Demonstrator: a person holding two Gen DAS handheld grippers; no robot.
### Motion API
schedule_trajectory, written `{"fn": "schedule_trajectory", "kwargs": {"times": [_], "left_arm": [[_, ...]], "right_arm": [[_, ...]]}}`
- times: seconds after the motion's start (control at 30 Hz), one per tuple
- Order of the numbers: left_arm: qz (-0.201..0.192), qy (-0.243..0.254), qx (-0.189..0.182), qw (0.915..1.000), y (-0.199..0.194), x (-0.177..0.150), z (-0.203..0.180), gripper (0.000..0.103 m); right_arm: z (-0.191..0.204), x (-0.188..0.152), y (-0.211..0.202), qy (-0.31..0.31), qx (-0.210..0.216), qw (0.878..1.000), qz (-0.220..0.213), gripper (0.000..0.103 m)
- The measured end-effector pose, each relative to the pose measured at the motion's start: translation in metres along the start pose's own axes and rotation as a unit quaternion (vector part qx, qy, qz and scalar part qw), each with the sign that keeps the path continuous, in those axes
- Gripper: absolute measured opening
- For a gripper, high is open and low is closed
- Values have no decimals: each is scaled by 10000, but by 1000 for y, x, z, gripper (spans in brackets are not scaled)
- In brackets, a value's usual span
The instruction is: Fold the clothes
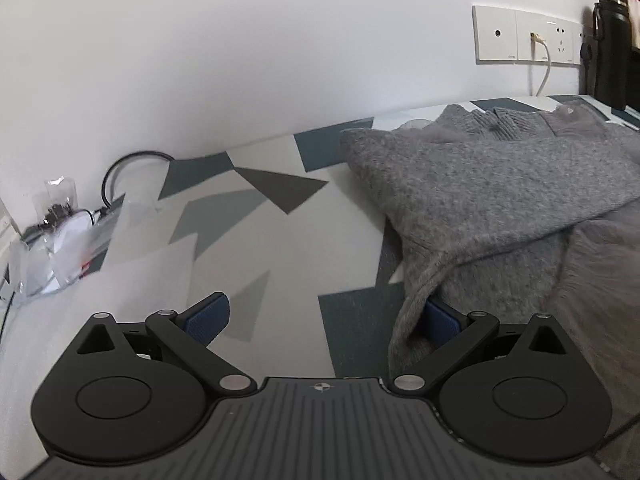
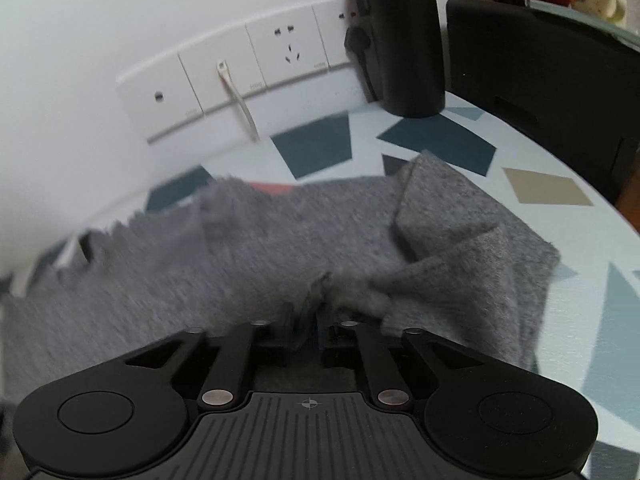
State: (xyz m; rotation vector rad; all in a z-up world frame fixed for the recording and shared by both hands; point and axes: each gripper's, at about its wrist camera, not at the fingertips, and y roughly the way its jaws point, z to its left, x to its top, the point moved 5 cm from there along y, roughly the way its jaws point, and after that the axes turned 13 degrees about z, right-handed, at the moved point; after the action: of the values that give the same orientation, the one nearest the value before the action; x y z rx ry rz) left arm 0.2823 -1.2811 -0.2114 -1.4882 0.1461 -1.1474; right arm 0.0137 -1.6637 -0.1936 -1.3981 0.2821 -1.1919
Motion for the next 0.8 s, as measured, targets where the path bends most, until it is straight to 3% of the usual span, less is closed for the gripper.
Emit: {"fn": "schedule_trajectory", "kwargs": {"times": [0.1,0.2,0.3,0.47,0.63,0.73,0.77,0.8], "left_arm": [[-15,-84,-515,9986,-14,1,4,101],[-356,-205,-964,9945,-38,8,10,101],[-809,-660,-1351,9853,-55,28,23,101],[-488,-1784,-1986,9625,-12,74,40,101],[103,-2540,-1985,9466,51,104,40,96],[188,-2651,-1790,9473,69,117,36,96],[217,-2642,-1731,9485,74,120,34,90],[268,-2630,-1678,9497,79,123,33,66]], "right_arm": [[5,3,-12,-128,-182,9996,-188,35],[6,11,-23,-215,-156,9990,-369,35],[6,21,-23,-321,-96,9986,-412,35],[18,31,0,-572,-21,9982,-198,35],[21,35,32,-625,-381,9973,98,40],[20,35,37,-554,-325,9978,150,40],[21,35,37,-551,-290,9979,155,36],[21,34,37,-559,-259,9980,158,28]]}}
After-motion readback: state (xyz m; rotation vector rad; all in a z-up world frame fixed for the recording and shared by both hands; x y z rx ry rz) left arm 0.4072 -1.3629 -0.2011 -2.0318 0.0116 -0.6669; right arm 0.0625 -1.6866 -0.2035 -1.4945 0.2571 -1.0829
